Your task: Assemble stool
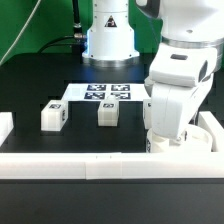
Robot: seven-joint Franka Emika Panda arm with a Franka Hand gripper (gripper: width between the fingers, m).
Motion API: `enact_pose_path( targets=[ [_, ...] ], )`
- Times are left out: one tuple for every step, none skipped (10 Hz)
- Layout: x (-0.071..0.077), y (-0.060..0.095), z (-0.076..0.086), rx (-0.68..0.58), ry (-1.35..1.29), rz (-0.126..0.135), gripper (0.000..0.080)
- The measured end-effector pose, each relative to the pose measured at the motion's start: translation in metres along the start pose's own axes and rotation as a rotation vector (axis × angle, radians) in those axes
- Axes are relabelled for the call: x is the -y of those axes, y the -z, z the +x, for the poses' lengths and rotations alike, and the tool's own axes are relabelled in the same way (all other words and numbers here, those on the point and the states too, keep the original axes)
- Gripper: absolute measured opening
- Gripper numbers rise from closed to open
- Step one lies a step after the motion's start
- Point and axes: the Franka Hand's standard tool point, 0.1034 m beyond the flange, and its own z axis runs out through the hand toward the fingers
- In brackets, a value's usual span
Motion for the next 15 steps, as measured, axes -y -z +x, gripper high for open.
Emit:
enact_pose_path(
  targets=[
    [0.001,0.000,0.002,0.002,0.002,0.002,0.0324],
    [0.001,0.000,0.002,0.002,0.002,0.002,0.0324],
    [0.001,0.000,0.002,0.001,0.002,0.002,0.0324],
    [0.001,0.000,0.002,0.002,0.002,0.002,0.0405],
    [0.001,0.000,0.002,0.002,0.002,0.002,0.0405],
    [0.001,0.000,0.002,0.002,0.002,0.002,0.0577],
    [0.001,0.001,0.001,0.002,0.002,0.002,0.0627],
    [0.000,0.007,0.001,0.003,0.001,-0.001,0.0645],
    [-0.002,0.013,0.002,-0.001,0.001,-0.007,0.0645],
    [-0.003,0.019,0.000,-0.001,0.001,-0.009,0.0648],
    [-0.004,0.029,-0.002,0.004,-0.002,-0.009,0.0648],
    [-0.005,0.040,-0.002,0.003,-0.004,-0.016,0.0649],
    [-0.005,0.048,-0.007,0.002,-0.009,-0.026,0.0649],
    [-0.006,0.052,-0.018,0.001,-0.024,-0.036,0.0649],
    [-0.006,0.051,-0.032,-0.005,-0.044,-0.051,0.0649]
  ],
)
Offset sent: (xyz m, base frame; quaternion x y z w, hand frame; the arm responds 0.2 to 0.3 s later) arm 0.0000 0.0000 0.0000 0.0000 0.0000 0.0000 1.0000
